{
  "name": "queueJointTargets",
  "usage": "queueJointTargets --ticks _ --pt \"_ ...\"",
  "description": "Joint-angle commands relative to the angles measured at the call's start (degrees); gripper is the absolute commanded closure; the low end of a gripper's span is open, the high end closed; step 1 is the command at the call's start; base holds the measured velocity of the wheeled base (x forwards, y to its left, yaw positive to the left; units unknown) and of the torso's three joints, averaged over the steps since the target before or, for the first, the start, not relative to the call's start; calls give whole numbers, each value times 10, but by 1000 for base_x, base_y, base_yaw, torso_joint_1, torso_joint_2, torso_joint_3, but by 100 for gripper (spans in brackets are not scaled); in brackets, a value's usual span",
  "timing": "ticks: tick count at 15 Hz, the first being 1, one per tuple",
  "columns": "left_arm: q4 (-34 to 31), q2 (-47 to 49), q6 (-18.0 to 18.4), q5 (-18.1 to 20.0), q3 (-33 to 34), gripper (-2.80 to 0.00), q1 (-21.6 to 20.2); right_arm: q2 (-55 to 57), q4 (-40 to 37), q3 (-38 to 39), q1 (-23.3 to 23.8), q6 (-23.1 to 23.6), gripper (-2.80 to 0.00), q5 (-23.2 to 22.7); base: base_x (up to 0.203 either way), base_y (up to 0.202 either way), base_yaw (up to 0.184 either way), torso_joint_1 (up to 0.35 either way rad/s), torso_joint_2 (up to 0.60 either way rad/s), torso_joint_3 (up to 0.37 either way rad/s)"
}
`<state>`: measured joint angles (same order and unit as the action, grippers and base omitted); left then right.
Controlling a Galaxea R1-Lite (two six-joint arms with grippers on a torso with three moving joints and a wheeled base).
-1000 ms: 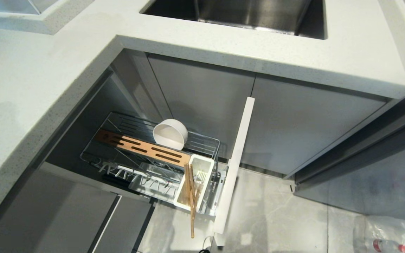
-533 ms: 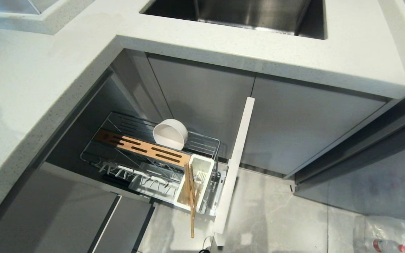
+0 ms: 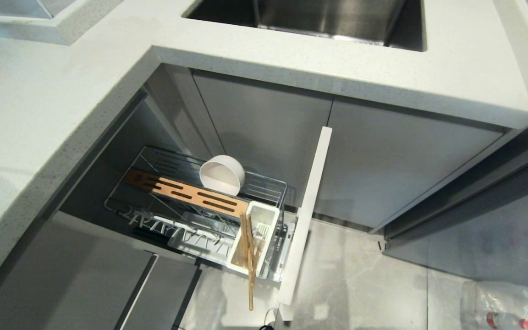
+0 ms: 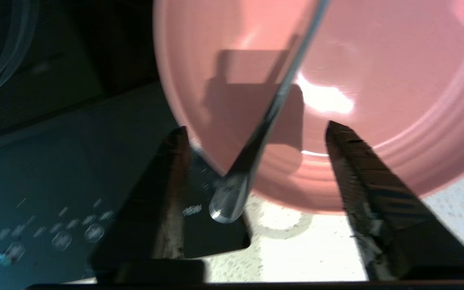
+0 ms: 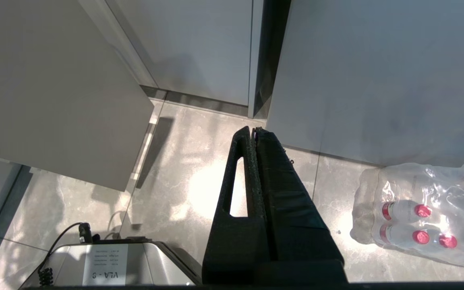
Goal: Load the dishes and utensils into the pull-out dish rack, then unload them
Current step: Pick up the spoon and place it in the cupboard
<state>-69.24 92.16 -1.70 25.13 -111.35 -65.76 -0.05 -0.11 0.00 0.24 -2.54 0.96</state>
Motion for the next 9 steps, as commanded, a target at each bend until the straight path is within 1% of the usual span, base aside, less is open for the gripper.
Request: queueJointTargets --ticks 1,4,6,7,9 --pt "-4 17 4 18 0 -280 0 0 0 1 -1 0 0 0 0 0 0 0 0 0" --pt "-5 28 20 31 1 -280 0 0 0 1 0 0 0 0 0 0 0 0 0 0" --pt "-3 31 21 35 1 -280 0 0 0 1 0 0 0 0 0 0 0 0 0 0" --pt "-1 37 21 54 2 -280 0 0 0 1 0 0 0 0 0 0 0 0 0 0" --pt "1 41 31 75 1 -280 0 0 0 1 -1 0 0 0 0 0 0 0 0 0"
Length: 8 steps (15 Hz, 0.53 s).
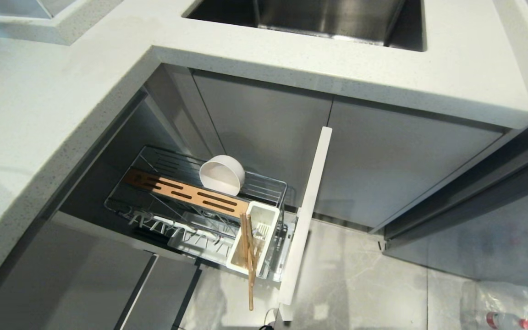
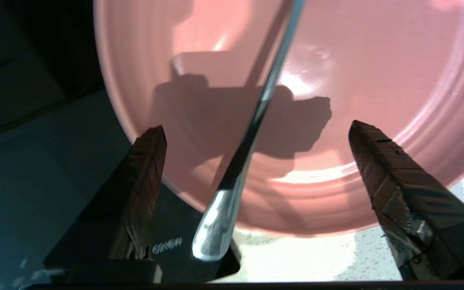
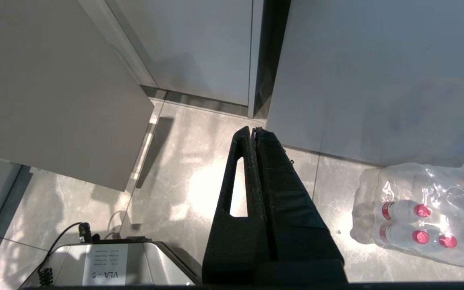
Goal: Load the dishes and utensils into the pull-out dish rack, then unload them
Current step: Pick up the spoon and place it in the cupboard
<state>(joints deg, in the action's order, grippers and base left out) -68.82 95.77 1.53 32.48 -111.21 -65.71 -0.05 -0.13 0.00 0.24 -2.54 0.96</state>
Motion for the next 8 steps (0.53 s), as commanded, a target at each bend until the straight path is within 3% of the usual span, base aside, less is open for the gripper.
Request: queueJointTargets --ticks 1,8 --pt "-4 9 6 6 -1 -280 0 0 0 1 0 0 0 0 0 0 0 0 0 0" --pt "2 25 10 7 -1 -280 1 0 0 1 0 0 0 0 0 0 0 0 0 0"
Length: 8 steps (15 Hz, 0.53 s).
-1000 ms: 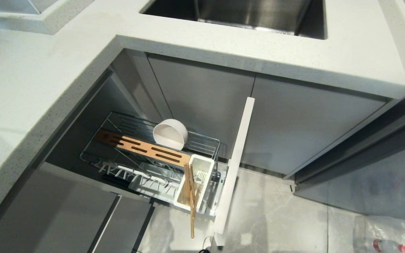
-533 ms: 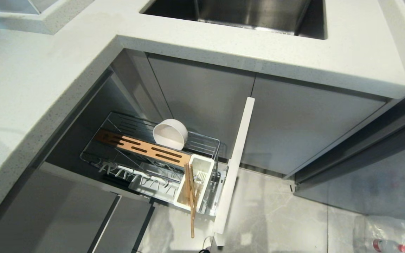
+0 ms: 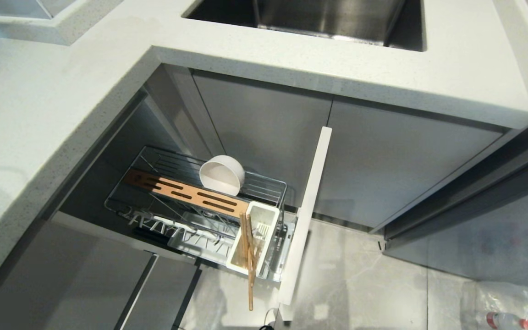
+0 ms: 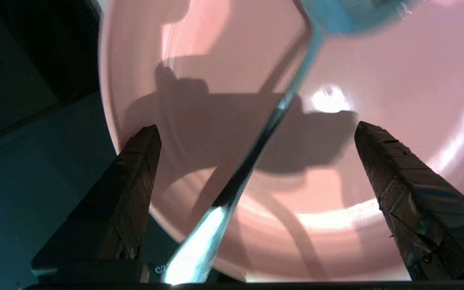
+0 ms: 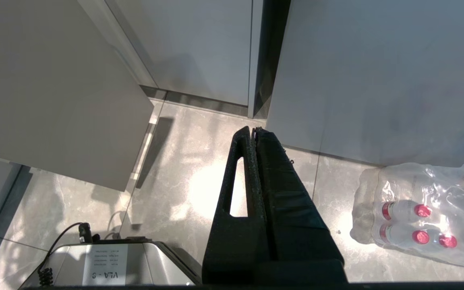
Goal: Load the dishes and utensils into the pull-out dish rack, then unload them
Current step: Pick up the spoon and place it in the cupboard
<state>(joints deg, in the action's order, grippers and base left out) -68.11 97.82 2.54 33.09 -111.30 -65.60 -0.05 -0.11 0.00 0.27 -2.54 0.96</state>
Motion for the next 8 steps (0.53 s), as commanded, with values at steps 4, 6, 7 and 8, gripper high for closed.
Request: queueJointTargets --ticks 4,6,7,8 --pt "-3 6 1 0 0 -280 4 0 0 1 0 0 0 0 0 0 0 0 0 0" --pt "-4 6 1 0 0 -280 5 0 0 1 -1 0 0 0 0 0 0 0 0 0" --pt "-4 6 1 0 0 -280 4 0 0 1 -1 0 0 0 0 0 0 0 0 0" --pt "-4 5 1 0 1 -93 5 0 0 1 0 0 0 0 0 0 0 0 0 0"
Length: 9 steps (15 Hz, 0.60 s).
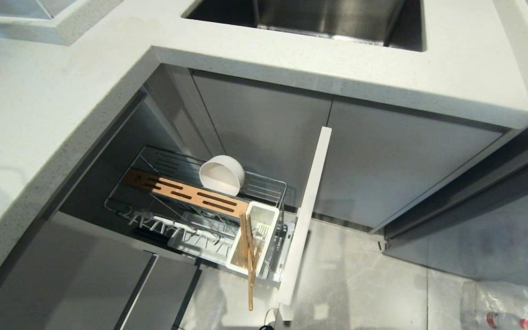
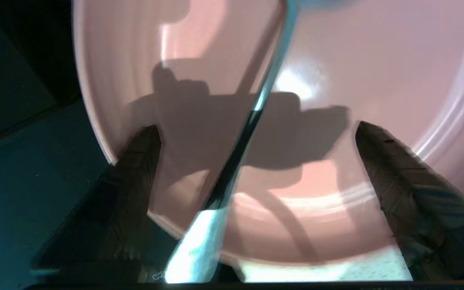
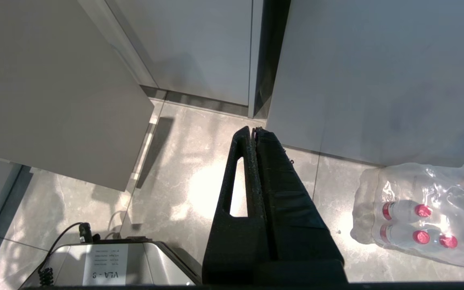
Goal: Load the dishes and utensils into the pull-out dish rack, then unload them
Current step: Pick up the spoon and place it in the cupboard
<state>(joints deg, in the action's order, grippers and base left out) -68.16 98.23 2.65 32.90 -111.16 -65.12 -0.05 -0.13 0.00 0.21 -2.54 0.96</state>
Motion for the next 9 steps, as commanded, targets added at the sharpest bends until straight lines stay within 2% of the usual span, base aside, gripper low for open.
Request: queueJointTargets --ticks 1,9 --pt "-3 1 1 2 0 0 -1 0 0 1 1 0 0 0 0 0 0 0 0 0" --pt "-5 -4 2 2 0 0 -1 0 0 1 1 0 0 0 0 0 0 0 0 0"
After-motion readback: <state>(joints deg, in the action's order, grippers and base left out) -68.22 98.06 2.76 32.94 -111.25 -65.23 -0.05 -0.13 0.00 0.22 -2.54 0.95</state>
